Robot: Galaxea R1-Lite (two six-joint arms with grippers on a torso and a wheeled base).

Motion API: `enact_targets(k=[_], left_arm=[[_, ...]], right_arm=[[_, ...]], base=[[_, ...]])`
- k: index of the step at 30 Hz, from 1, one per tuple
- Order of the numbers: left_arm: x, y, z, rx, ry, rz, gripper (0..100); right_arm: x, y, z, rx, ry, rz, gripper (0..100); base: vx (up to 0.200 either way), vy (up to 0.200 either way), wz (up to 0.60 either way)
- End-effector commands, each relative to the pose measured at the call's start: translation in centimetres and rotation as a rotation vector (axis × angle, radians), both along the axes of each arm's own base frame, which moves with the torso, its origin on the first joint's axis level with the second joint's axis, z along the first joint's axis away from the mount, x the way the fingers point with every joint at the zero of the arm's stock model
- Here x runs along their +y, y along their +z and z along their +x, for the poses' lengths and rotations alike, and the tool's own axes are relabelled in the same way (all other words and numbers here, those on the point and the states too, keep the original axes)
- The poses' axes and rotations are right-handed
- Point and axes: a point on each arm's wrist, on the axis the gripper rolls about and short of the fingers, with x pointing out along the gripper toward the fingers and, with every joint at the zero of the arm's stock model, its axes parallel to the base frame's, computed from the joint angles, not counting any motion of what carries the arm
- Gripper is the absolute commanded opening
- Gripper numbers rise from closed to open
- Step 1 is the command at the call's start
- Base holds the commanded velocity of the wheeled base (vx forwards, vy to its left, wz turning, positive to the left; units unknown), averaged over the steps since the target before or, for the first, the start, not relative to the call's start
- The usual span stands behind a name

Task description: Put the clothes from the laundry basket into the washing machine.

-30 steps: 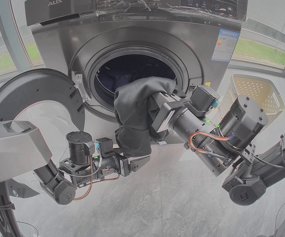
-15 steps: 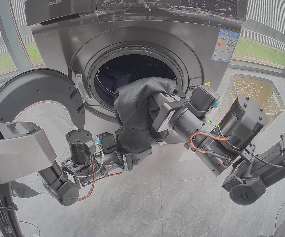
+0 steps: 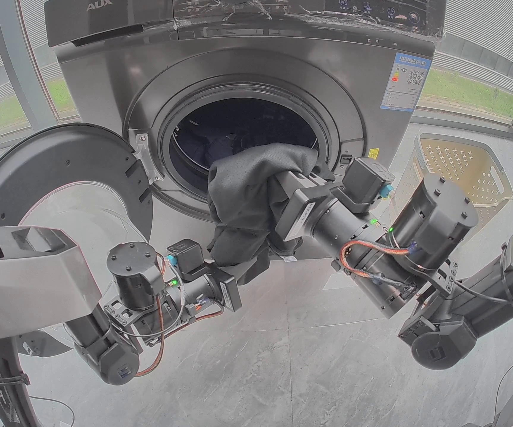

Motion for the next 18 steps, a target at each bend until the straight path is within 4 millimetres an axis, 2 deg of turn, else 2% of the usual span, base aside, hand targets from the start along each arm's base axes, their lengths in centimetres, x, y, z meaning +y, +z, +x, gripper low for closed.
enact_targets(k=[1, 7, 11, 12, 15, 18], left_arm=[[1.6, 2.0, -2.6, -0.017, -0.009, -0.011, 0], [2.4, 4.0, -3.4, -0.076, -0.044, -0.034, 0], [2.2, 4.1, -3.9, -0.079, -0.069, -0.034, 0], [2.1, 4.1, -4.0, -0.079, -0.07, -0.034, 0], [2.2, 4.9, -3.8, -0.105, -0.06, -0.056, 0], [2.3, 6.6, -2.6, -0.168, -0.029, -0.096, 0]], right_arm=[[0.3, -2.1, 0.3, 0.049, 0.0, -0.048, 0], [0.3, -2.6, 0.4, 0.062, 0.003, -0.064, 0], [-0.1, -3.2, 0.6, 0.075, 0.001, -0.083, 0], [-0.1, -3.2, 0.5, 0.075, 0.001, -0.083, 100], [-0.2, -3.8, 0.4, 0.099, 0.006, -0.101, 100], [-0.5, -4.7, 0.0, 0.133, 0.002, -0.121, 100]], base=[[0.0, 0.0, 0.0], [0.0, 0.0, 0.0], [0.0, 0.0, 0.0], [0.0, 0.0, 0.0], [0.0, 0.0, 0.0], [0.0, 0.0, 0.0]])
